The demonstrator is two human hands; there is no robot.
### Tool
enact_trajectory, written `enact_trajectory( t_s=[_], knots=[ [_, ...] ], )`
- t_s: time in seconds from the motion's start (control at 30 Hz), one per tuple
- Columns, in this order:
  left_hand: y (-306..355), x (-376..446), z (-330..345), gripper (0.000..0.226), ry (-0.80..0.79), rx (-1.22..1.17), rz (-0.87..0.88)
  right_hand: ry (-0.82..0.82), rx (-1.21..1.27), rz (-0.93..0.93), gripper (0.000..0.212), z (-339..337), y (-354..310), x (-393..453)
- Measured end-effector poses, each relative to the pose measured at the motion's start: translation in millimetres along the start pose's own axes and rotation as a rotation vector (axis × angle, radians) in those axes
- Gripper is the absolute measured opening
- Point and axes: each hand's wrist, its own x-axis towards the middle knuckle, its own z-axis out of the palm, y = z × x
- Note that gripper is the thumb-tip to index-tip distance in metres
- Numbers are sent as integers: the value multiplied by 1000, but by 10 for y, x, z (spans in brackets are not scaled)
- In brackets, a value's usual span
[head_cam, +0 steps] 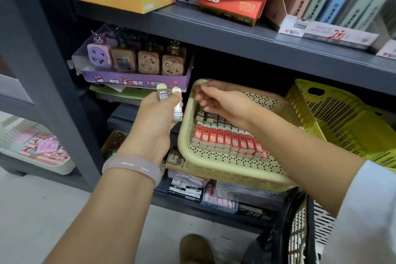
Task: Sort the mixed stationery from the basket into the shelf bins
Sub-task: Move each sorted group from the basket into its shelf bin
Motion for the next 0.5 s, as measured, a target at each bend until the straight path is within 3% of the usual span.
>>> enact_trajectory(
  t_s=[0.1,0.2,0.37,0.5],
  knots=[
    [-10,-28,24,18,9,19,36,-236,-70,-74,11,139,-115,-130],
    [-5,-64,36,16,-29,0,37,-284,-131,-128,15,225,-151,-179],
    [-9,-57,1,12,-16,-19,19,-138,-66,-133,17,130,-111,-140],
    [13,-12,-60,10,58,-131,-18,209,-27,-3,17,-159,16,-40]
  ],
)
